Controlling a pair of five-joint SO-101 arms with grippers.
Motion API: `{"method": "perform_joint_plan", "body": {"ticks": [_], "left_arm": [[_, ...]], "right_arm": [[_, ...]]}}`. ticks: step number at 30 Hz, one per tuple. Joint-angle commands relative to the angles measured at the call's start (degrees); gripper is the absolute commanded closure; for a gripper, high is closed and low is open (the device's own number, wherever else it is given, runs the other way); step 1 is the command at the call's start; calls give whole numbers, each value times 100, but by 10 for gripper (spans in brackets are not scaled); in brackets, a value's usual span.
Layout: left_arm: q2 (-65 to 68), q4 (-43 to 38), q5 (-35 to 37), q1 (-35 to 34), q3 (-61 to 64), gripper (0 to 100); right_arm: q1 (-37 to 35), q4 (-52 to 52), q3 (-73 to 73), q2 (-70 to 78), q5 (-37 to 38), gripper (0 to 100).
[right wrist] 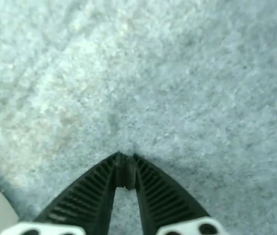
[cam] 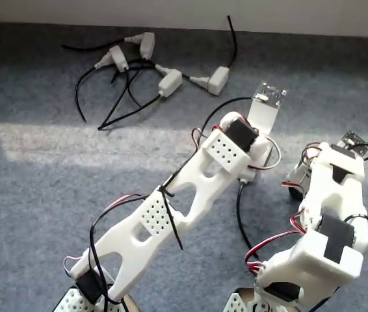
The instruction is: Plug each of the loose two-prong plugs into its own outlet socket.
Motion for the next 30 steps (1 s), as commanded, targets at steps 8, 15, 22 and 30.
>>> {"method": "perform_joint_plan", "body": {"ticks": [8,15,22,30], "left_arm": [[40,-334,527,-48,-22,993],[356,-334,730,-286,-57,993],[382,-97,712,-251,-22,993],[382,360,440,-215,-13,993]], "right_arm": [[-101,-75,13,-48,-62,990],[-101,-75,13,-48,-62,990],[-101,-75,13,-48,-62,990],[-92,-75,13,-48,-62,990]]}}
